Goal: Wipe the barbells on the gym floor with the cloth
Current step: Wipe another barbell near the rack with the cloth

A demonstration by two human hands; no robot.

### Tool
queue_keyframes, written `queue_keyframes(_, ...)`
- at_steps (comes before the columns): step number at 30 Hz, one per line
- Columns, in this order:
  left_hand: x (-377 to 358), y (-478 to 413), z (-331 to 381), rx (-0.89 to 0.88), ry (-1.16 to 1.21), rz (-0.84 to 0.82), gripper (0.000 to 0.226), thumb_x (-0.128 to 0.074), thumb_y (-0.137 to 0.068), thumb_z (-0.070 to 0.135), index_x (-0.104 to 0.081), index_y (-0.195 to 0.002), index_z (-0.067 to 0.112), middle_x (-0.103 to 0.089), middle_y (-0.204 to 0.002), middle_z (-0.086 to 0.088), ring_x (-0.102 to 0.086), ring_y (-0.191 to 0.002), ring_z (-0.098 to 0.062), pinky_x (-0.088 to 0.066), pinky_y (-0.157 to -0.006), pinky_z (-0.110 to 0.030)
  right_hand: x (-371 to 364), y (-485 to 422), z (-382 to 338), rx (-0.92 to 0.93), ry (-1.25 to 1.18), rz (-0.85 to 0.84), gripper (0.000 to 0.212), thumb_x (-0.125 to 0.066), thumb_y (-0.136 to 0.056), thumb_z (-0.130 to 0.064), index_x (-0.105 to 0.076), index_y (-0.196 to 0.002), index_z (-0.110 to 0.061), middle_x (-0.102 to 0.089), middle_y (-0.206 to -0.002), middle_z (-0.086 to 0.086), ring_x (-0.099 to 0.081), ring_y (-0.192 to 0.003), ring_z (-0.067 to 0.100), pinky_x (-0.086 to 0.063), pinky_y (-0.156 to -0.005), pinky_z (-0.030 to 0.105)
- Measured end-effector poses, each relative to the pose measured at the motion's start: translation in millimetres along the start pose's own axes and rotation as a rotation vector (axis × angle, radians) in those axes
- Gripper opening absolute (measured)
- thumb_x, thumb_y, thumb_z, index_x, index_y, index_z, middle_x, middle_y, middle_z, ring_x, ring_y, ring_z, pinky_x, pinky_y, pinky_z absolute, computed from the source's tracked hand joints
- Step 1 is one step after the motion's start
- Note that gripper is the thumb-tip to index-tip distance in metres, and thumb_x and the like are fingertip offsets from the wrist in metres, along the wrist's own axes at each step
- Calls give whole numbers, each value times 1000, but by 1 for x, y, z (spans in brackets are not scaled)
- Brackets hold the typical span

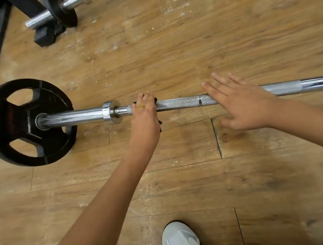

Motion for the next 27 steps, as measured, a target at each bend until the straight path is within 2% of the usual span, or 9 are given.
queue_keyframes(2, 0, 4, 0, -46, 10, -42, 56, -41, -92, -16, -42, -143, 5, -43, -153, -9, -28, -148, -31, -25, -119, -49, -2, 4, -3, 7, 5, 18, 95, -44, -86, -50, -1, -161, -9, -13, -167, 9, 3, -155, 22, 5, -123, 40)
queue_keyframes(3, 2, 5, -4, -51, 23, -46, 55, -40, -91, -16, -43, -141, 7, -45, -151, -8, -33, -144, -32, -29, -116, -49, -3, 6, -4, 5, 1, 25, 94, -41, -84, -49, -4, -161, -9, -15, -167, 9, 2, -155, 23, 4, -123, 40)
queue_keyframes(6, 10, 7, -25, 30, 93, -5, 46, -39, -91, -13, -49, -130, 8, -55, -133, -10, -50, -114, -34, -47, -90, -48, -4, 13, -9, 2, -11, 48, 92, -41, -84, -45, -7, -161, -8, -20, -166, 10, -1, -155, 24, 2, -124, 41)
queue_keyframes(9, 13, 16, -27, 139, 119, 62, 36, -36, -97, -6, -51, -125, 11, -58, -123, -11, -49, -105, -36, -46, -77, -46, -6, 19, -16, 15, -7, 61, 91, -44, -85, -44, -8, -160, -7, -21, -165, 10, -3, -155, 25, 0, -124, 42)
queue_keyframes(13, 8, 33, 7, 106, 85, 38, 36, -41, -95, -11, -52, -124, 7, -53, -133, -15, -35, -119, -28, -40, -88, -47, -9, 28, -25, 43, -9, 56, 95, -42, -82, -48, -9, -160, -7, -19, -166, 10, -3, -155, 25, -1, -123, 41)
queue_keyframes(16, 1, 40, 28, -63, 63, -29, 39, -45, -89, -15, -50, -119, 10, -55, -131, -10, -42, -130, -35, -40, -99, -45, -13, 35, -32, 47, -20, 45, 95, -40, -82, -48, -4, -160, -8, -13, -167, 10, 3, -155, 24, 1, -124, 41)
queue_keyframes(21, 18, 50, -21, 104, 102, 31, 35, -45, -86, -12, -51, -111, 12, -58, -103, -8, -50, -93, -33, -49, -71, -50, -15, 47, -43, 44, -3, 53, 93, -45, -83, -43, -7, -160, -7, -15, -167, 11, 1, -155, 25, -1, -124, 42)
queue_keyframes(25, 12, 66, -5, 97, 37, 8, 38, -42, -91, -13, -50, -117, 13, -56, -124, -8, -47, -110, -35, -48, -84, -53, -18, 56, -53, 50, -7, 55, 93, -47, -82, -41, -10, -160, -6, -16, -166, 13, -2, -155, 27, -4, -124, 43)
queue_keyframes(27, 3, 77, 16, 16, 43, -49, 47, -47, -88, -17, -50, -127, 10, -53, -138, -8, -42, -128, -31, -42, -103, -55, -19, 61, -57, 48, -5, 66, 93, -46, -81, -41, -13, -160, -5, -18, -166, 14, -3, -155, 27, -5, -125, 42)
Point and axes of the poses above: each hand's wrist, its own y-axis away from the middle knuckle, its own x-axis out of the back of the hand, z = x × y, the point moved 10 cm from there along -y, towards the middle knuckle
